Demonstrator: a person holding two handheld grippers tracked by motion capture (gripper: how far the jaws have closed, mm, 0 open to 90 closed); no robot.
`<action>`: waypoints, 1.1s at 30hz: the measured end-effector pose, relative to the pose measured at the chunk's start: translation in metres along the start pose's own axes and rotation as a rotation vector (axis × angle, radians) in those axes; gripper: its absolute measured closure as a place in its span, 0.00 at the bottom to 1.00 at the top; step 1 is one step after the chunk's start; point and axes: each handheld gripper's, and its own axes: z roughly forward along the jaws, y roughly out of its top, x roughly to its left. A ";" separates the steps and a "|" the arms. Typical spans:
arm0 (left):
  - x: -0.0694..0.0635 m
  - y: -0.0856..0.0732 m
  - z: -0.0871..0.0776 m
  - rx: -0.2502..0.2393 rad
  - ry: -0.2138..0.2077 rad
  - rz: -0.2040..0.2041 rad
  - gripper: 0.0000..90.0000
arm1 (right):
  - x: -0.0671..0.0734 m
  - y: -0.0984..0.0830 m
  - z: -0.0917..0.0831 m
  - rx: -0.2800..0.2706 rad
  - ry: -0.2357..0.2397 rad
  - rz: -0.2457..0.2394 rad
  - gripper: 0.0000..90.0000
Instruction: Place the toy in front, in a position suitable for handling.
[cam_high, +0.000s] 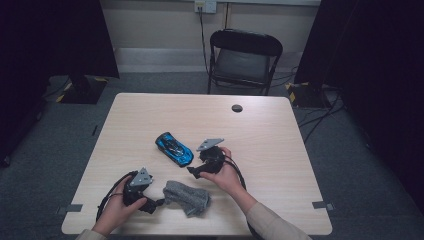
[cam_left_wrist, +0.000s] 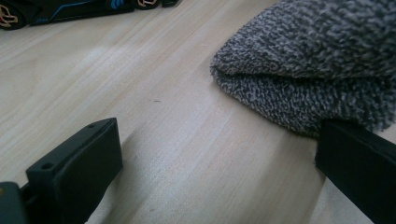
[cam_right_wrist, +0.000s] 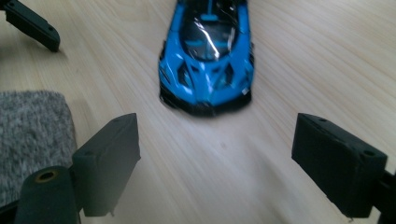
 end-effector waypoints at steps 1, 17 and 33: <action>0.000 0.000 0.000 0.000 0.000 0.000 0.00 | 0.000 0.000 0.000 0.000 0.000 0.000 0.16; 0.000 0.000 0.000 0.001 0.001 0.000 0.00 | -0.001 0.026 0.045 0.040 -0.031 0.023 0.16; 0.000 0.000 0.000 0.002 0.001 0.000 0.00 | -0.003 0.023 0.051 0.010 -0.007 0.055 0.28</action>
